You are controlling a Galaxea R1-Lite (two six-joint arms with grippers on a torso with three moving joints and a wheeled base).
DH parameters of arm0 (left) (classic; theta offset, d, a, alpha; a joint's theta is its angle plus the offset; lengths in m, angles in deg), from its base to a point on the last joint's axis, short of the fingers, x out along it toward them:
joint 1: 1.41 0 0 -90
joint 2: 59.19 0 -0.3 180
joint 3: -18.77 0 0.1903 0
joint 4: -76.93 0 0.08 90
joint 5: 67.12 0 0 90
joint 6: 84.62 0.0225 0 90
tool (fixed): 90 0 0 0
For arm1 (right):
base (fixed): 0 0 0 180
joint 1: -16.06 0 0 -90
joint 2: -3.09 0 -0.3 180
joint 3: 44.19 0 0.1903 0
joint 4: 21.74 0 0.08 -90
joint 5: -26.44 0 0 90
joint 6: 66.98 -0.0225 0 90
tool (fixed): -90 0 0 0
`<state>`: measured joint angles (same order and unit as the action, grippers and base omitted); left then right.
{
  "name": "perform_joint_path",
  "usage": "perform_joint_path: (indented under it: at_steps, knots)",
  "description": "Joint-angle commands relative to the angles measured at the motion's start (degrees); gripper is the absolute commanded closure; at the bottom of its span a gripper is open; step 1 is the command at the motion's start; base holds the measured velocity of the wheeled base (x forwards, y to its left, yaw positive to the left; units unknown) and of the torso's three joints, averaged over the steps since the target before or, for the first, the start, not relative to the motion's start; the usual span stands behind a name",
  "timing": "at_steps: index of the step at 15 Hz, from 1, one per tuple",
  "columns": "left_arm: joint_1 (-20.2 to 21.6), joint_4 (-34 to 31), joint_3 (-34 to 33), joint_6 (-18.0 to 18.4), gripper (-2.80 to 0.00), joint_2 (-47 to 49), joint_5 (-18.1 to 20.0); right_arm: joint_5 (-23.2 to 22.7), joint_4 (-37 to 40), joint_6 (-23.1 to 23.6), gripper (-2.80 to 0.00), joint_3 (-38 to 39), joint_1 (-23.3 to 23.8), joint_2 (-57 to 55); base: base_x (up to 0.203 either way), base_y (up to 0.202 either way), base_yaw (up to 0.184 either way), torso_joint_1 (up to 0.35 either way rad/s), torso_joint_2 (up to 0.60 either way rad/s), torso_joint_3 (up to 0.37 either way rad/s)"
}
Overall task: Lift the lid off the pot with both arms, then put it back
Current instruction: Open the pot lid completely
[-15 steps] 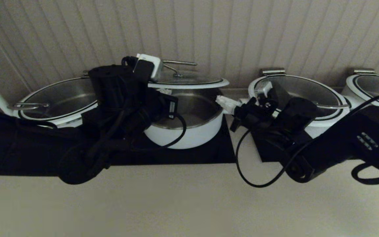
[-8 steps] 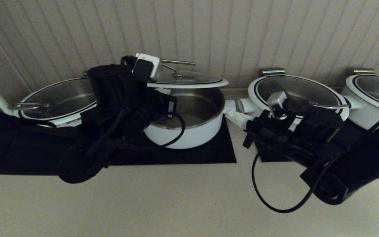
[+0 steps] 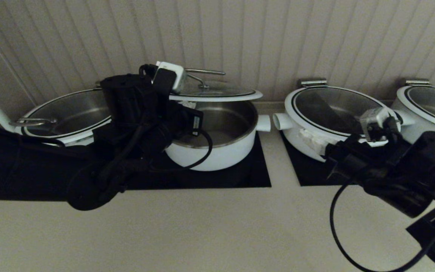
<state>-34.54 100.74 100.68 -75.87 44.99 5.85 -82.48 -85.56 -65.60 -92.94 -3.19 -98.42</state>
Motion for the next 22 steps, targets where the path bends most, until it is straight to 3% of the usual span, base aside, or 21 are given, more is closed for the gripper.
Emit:
perform_joint_path:
  at_steps: [1,4,8,12,18,22]
  knots:
    - [0.0,0.28,-0.09,0.04,0.0,-0.01,-0.11,2.9,-1.17,0.06,0.0,6.47,2.73,6.75,0.0,0.0,0.0,0.0,0.0,0.0]
    - [0.0,0.28,0.0,0.25,0.0,0.06,-0.11,5.05,-0.34,0.04,0.0,14.38,7.36,13.89,0.0,0.0,0.0,0.0,0.0,0.0]
    - [0.0,0.44,0.0,0.48,0.0,-0.19,-0.11,7.12,2.51,0.19,0.0,24.92,17.04,23.94,0.0,0.0,0.0,0.0,0.0,0.0]
    - [0.0,1.64,-0.06,0.66,0.0,0.06,-0.11,10.44,8.51,4.46,0.0,25.38,20.82,30.2,0.0,0.0,0.0,0.0,0.0,0.0]
    - [0.0,1.87,0.08,1.27,0.0,1.02,0.07,10.67,10.2,7.45,0.0,25.38,25.42,35.47,0.0,0.0,0.0,0.0,0.0,0.0]
    - [0.0,2.13,0.88,1.35,0.0,1.29,0.07,5.25,31.33,8.09,0.0,25.38,25.07,54.1,0.0,0.0,0.0,0.0,0.0,0.0]
